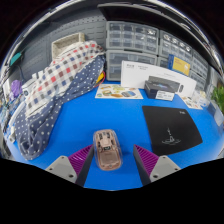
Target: Arrange mouse
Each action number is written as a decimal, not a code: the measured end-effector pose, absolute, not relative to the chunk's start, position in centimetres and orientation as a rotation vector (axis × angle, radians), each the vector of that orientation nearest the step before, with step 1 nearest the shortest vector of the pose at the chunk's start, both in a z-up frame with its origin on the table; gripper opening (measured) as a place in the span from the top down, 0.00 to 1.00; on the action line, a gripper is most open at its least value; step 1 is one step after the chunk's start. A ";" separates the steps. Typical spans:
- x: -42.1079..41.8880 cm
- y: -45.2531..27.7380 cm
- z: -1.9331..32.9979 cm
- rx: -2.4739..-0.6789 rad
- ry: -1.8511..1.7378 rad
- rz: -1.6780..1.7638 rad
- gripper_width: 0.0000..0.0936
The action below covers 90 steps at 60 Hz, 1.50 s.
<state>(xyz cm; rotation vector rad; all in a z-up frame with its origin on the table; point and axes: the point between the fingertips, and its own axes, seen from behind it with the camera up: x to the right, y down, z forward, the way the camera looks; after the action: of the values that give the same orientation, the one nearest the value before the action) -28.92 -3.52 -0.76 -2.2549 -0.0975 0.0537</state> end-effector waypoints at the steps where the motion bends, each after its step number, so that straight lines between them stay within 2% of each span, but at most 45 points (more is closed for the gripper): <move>1: -28.9 -3.1 -0.8 -2.256 -0.091 0.046 0.17; 13: -28.8 -0.3 -0.9 -2.280 -0.005 0.048 0.32; 21: -28.9 0.6 -0.9 -2.285 0.010 0.038 0.49; 30: -28.8 0.8 -1.0 -2.293 0.036 0.041 0.53; 33: -28.7 0.7 -1.0 -2.296 0.034 0.045 0.59; 34: -28.7 0.7 -1.1 -2.300 0.037 0.050 0.57; 35: -28.7 0.7 -1.0 -2.301 0.035 0.053 0.62; 37: -28.6 0.7 -1.1 -2.308 0.028 0.058 0.65; 44: -28.8 0.6 -0.5 -2.342 0.008 0.101 0.65; 49: -28.2 1.1 2.7 -2.307 -0.035 0.114 0.65; 64: -21.6 5.7 17.7 -2.070 -0.131 0.077 0.65; 71: -16.4 7.3 20.9 -2.017 -0.108 0.056 0.65; 78: -11.1 8.5 19.5 -2.044 -0.078 0.043 0.65; 90: -5.1 8.7 10.4 -2.195 -0.054 0.017 0.65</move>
<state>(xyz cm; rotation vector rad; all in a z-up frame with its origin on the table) -5.13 8.73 10.36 -2.1949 -0.0536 0.0173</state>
